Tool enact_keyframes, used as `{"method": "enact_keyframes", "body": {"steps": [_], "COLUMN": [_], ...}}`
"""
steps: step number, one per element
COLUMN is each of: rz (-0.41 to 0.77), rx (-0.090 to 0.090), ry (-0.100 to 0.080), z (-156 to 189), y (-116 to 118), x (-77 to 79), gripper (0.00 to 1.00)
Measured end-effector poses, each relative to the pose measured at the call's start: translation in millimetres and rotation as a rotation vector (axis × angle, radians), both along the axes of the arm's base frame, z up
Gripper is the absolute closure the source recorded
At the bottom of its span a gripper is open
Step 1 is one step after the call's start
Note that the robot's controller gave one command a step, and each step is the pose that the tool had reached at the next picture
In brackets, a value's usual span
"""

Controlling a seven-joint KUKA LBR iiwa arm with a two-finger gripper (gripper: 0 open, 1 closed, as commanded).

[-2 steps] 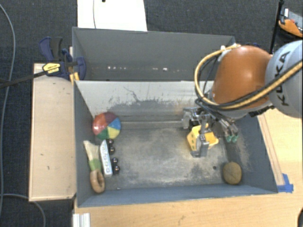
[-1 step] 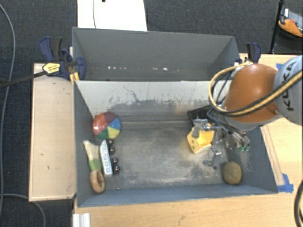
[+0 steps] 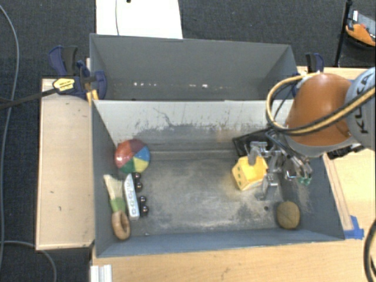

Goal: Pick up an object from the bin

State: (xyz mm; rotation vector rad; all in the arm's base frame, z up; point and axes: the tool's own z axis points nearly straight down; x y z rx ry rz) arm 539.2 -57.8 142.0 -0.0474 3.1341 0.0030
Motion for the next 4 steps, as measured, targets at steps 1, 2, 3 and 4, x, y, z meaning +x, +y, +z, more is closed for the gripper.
{"method": "enact_keyframes", "body": {"steps": [1,2,3,4], "rz": [0.318,0.332,0.332,0.331], "rx": [-0.005,-0.008,-0.008,-0.007], "ry": [-0.026,-0.023,-0.023,-0.023], "z": [-46.3,-40.0,-40.0,-37.1], "y": [-23.0,-20.9,-20.9,-20.9], "x": [32.4,29.0,29.0,28.5], "gripper": [0.00,1.00,1.00,1.00]}}
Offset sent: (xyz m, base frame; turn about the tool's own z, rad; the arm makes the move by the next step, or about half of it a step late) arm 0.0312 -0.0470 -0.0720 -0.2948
